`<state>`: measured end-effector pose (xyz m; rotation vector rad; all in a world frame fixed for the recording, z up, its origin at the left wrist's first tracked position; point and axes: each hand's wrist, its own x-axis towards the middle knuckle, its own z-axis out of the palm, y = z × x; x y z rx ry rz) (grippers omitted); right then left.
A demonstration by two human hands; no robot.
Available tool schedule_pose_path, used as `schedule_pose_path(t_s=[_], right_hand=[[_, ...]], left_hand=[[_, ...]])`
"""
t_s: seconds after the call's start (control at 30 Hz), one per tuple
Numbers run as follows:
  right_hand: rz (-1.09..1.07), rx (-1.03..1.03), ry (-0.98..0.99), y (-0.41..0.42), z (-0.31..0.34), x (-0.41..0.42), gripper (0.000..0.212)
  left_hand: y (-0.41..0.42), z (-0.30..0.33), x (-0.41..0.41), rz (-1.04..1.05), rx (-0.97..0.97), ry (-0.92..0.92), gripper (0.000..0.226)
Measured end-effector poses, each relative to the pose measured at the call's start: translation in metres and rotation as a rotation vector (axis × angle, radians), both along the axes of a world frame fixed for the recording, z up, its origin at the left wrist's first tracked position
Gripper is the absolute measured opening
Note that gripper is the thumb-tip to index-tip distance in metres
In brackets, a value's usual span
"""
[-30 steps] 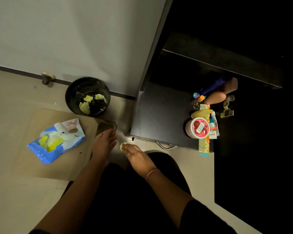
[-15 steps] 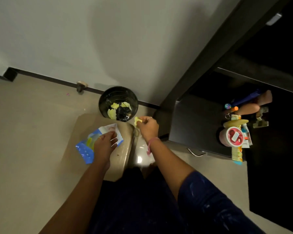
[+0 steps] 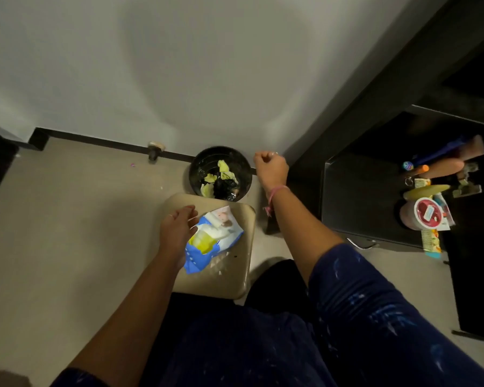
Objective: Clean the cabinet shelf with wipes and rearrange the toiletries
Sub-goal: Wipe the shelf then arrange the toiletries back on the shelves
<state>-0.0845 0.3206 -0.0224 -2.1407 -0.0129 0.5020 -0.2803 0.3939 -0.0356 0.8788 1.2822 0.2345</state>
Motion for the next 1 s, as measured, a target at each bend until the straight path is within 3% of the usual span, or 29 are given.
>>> schedule_pose_path(t_s=[0.17,0.33,0.5,0.6,0.7,0.9,1.0], right_hand=[[-0.127,0.054,0.042,-0.059,-0.005,-0.028,0.020],[-0.352,0.083,0.049,-0.114,-0.008,-0.056,0.036],[-0.556,0.174,0.023,-0.177,-0.005,-0.064,0.028],[-0.652,0.253,0.003,-0.216,-0.002,-0.056,0.011],[-0.723,0.281,-0.029,-0.257,0.002,-0.040,0.007],[-0.784,0.305,-0.037,-0.333,0.004,0.008,0.026],[-0.730,0.261,-0.047,-0.364,0.004,0.035,0.015]], left_hand=[[-0.001,0.001,-0.003,-0.075,0.005,-0.005,0.013],[-0.014,0.008,-0.001,-0.136,0.021,-0.020,0.009],[-0.047,0.021,0.014,-0.181,0.013,-0.056,0.017],[-0.074,0.025,0.025,-0.275,0.023,-0.091,0.024],[-0.110,0.030,0.040,-0.347,0.050,-0.078,0.019],[-0.180,0.028,0.087,-0.439,0.084,-0.050,0.023],[-0.225,0.034,0.114,-0.460,0.127,-0.040,0.020]])
